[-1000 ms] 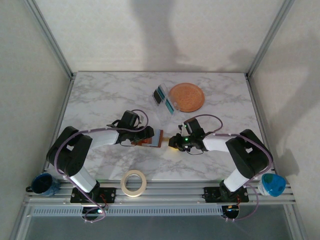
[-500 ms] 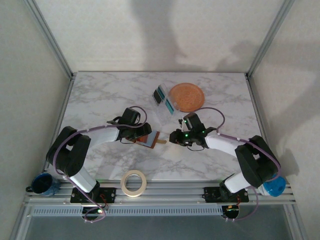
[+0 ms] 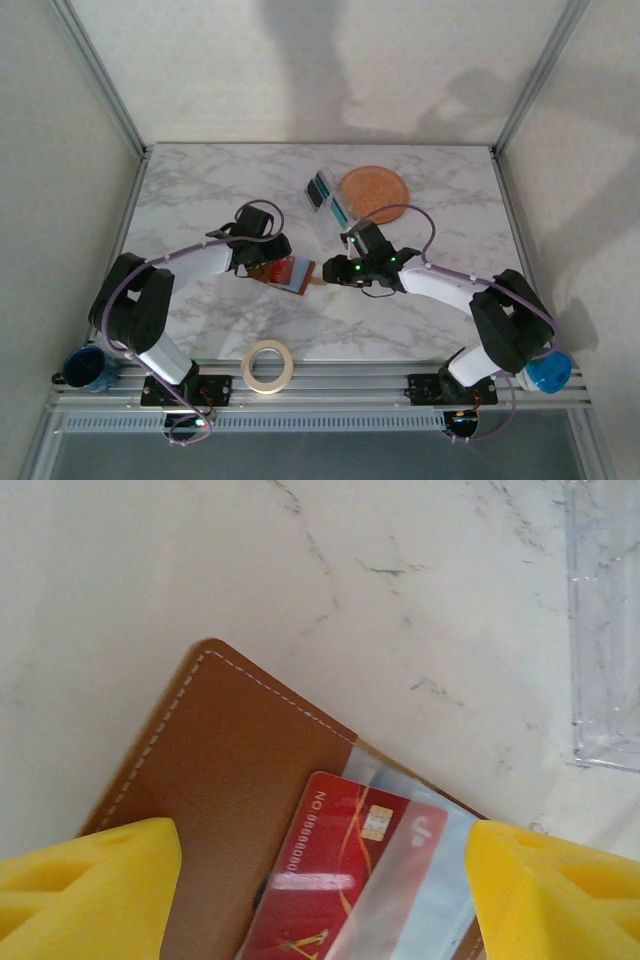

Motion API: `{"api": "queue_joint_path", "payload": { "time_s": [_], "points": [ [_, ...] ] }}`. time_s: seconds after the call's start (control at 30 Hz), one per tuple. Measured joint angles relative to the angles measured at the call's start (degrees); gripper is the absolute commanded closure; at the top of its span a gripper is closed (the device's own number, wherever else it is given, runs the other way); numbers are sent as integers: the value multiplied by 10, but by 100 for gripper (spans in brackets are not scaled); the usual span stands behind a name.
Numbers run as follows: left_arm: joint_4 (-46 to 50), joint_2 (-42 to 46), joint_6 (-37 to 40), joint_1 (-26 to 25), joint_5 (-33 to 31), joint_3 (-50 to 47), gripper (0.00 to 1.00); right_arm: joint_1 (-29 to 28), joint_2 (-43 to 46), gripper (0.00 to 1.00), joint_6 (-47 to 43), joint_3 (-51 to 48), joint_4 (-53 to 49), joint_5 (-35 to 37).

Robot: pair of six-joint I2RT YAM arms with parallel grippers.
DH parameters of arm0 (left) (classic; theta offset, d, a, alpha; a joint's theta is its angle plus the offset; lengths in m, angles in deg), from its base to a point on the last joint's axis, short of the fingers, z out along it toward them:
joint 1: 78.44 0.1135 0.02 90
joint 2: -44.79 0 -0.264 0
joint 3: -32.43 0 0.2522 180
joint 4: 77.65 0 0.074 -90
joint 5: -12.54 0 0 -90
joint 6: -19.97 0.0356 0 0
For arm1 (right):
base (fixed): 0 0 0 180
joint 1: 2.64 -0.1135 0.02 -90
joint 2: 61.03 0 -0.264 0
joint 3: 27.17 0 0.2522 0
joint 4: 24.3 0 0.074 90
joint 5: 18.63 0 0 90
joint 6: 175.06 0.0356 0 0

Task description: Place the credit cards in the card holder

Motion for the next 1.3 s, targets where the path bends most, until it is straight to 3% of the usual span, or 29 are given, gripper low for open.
{"api": "queue_joint_path", "payload": {
  "time_s": [0.4, 0.67, 0.77, 0.83, 1.0, 1.07, 1.13, 1.3],
  "points": [
    [19, 19, 47, 55, -17, 1, 32, -6, -57, 56, 14, 17, -9, 16],
    [-8, 31, 67, 59, 30, -39, 51, -6, -95, 71, 24, 28, 2, 13],
    [-12, 31, 73, 59, 43, -46, 59, -6, -105, 81, 27, 32, 11, 11],
    [-16, 31, 77, 60, 51, -49, 70, -6, -111, 94, 26, 35, 18, 10],
    [-32, 33, 85, 64, 73, -65, 98, -6, -119, 96, 28, 38, 21, 12],
    [-41, 43, 86, 65, 83, -76, 100, -6, -119, 93, 23, 43, 14, 17],
    [-50, 60, 84, 65, 95, -91, 100, -6, -119, 72, 15, 52, -2, 31],
    [-65, 106, 67, 65, 116, -131, 100, -6, -114, 54, -12, 71, -36, 71]
  ]
}}
